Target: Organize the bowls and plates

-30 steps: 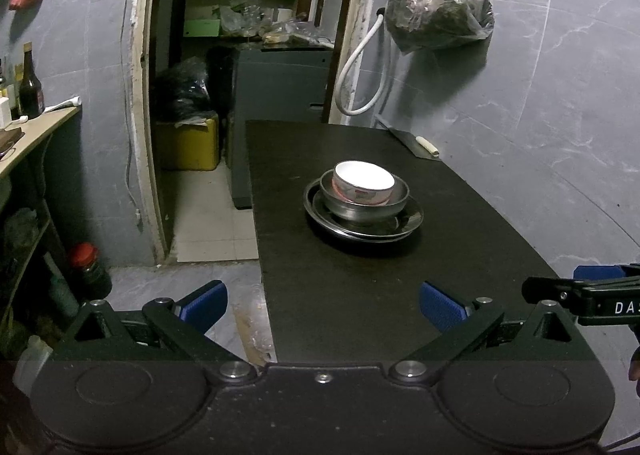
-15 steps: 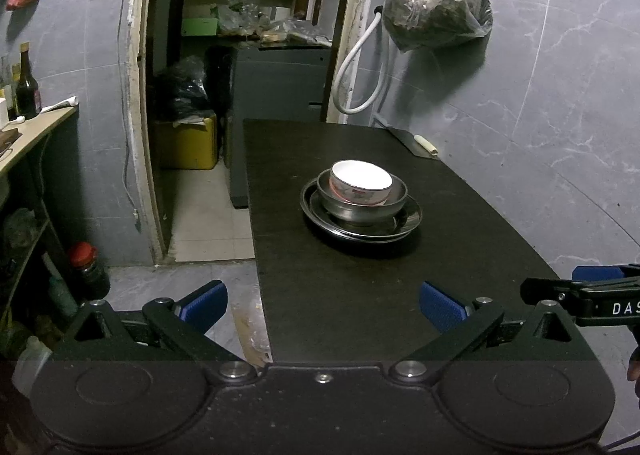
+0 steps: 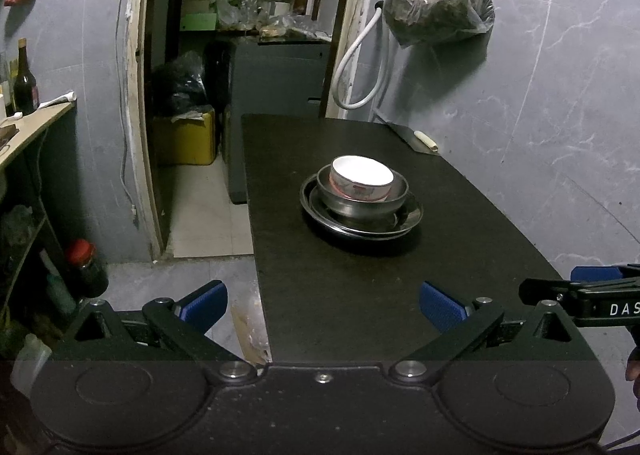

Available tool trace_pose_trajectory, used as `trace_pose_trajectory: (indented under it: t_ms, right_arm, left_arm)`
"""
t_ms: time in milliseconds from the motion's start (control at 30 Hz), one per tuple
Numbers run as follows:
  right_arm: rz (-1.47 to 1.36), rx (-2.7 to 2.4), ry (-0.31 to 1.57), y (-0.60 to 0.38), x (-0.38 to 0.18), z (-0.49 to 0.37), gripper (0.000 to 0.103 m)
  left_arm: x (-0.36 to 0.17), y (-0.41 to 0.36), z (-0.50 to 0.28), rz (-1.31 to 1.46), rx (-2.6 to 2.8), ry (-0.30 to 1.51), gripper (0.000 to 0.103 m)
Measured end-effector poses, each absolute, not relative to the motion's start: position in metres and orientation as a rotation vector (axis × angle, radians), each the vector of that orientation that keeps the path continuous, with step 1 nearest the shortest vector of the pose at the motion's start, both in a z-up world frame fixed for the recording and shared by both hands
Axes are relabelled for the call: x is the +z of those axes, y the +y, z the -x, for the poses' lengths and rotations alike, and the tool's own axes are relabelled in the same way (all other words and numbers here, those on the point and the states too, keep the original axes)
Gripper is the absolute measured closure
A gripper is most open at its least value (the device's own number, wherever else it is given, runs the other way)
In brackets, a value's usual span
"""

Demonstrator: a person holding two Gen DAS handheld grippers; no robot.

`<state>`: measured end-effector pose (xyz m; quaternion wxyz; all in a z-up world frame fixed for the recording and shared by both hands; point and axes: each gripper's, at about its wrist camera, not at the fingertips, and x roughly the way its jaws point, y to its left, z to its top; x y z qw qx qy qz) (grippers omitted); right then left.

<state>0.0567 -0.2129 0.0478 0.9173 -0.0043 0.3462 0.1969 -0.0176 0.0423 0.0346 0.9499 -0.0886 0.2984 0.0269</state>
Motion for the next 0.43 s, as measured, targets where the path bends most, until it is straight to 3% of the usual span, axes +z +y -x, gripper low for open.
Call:
trace_pose_trajectory:
  t_ms: [433]
  right_arm:
    - [0.007, 0.407, 0.726, -0.2126, 0.0447, -0.0635, 0.000]
  left_arm:
    - [0.0309, 0.0442, 0.0111, 0.179, 0.055, 0.620, 0.001]
